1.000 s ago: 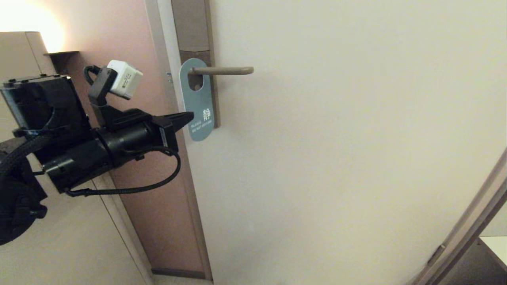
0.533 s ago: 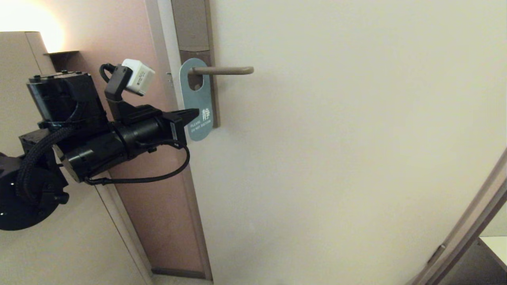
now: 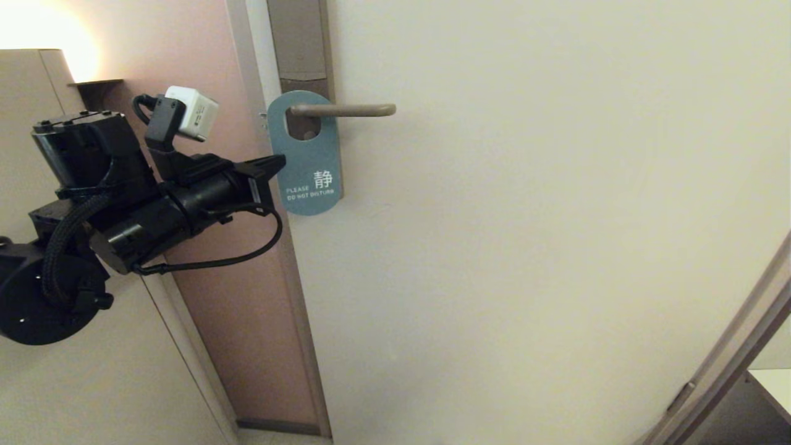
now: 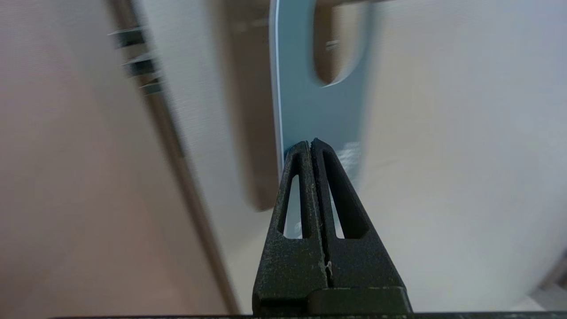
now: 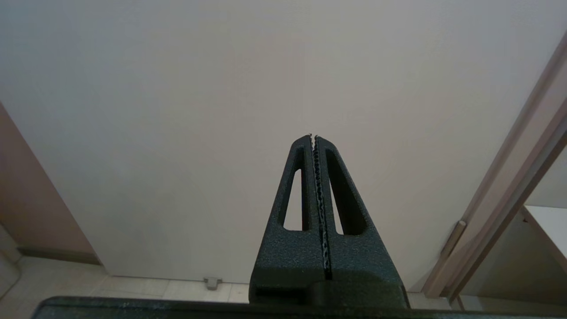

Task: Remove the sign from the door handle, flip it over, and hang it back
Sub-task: Hang the sign back with the other side facing out

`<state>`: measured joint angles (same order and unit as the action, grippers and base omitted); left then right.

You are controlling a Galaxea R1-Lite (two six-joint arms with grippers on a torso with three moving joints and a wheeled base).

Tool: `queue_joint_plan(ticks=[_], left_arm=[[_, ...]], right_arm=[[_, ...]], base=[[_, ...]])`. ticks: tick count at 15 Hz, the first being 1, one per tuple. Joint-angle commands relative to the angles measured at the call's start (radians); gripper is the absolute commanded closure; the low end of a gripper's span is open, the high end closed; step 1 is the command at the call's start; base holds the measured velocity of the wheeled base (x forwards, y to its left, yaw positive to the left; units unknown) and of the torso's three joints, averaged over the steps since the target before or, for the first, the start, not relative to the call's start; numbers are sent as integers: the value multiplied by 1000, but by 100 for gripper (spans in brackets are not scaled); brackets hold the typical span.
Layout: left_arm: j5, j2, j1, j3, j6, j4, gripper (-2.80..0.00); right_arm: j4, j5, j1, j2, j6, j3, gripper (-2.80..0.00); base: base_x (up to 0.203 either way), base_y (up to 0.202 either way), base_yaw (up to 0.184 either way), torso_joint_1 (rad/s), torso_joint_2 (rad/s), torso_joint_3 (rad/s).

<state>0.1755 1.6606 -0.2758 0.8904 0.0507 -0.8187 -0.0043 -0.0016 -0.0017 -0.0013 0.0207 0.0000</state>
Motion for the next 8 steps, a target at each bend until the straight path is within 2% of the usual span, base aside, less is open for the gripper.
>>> queue_joint_plan(ticks=[1,8], left_arm=[[1,15,15,-1,-1,-5,0],[-5,31,28,17,0,-7,0]], right_arm=[[0,0,0,1,1,0,0],[0,0,0,1,1,0,0]], base=[[0,0,0,0,0,0],[0,0,0,0,0,0]])
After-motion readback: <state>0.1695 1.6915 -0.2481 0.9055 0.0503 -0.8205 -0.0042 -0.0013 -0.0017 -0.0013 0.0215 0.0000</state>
